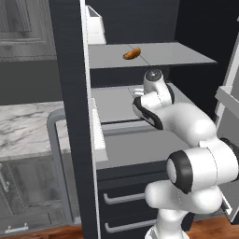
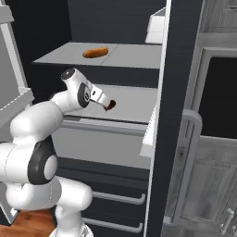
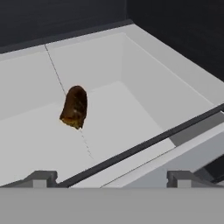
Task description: Pick sweet potato from the fridge and place it on the plate on the counter.
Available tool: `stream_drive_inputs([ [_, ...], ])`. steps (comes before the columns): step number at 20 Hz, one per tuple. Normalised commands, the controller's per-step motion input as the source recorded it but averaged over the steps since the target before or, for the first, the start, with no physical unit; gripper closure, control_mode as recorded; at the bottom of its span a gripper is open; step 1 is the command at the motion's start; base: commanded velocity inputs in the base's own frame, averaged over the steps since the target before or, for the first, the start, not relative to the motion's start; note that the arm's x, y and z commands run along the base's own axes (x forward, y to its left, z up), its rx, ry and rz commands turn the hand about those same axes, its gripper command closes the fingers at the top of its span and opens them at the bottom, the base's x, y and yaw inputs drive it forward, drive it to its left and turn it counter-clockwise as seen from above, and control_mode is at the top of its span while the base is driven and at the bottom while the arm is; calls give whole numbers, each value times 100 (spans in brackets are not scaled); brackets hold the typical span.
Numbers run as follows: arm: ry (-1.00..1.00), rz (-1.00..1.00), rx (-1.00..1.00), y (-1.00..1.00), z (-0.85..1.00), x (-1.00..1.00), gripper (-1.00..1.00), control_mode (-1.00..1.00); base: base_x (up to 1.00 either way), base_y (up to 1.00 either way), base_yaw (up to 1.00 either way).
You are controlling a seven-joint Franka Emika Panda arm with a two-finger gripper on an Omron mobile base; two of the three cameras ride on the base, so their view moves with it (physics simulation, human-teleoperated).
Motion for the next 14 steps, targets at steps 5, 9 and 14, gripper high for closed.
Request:
stream_drive_inputs([
  [5, 0, 4, 1, 0, -12, 33, -100, -100, 0, 0, 0],
  [9, 0, 4, 0, 0, -29, 34, -100, -100, 0, 0, 0],
  [14, 0, 3, 0, 0, -31, 39, -100, -100, 0, 0, 0],
])
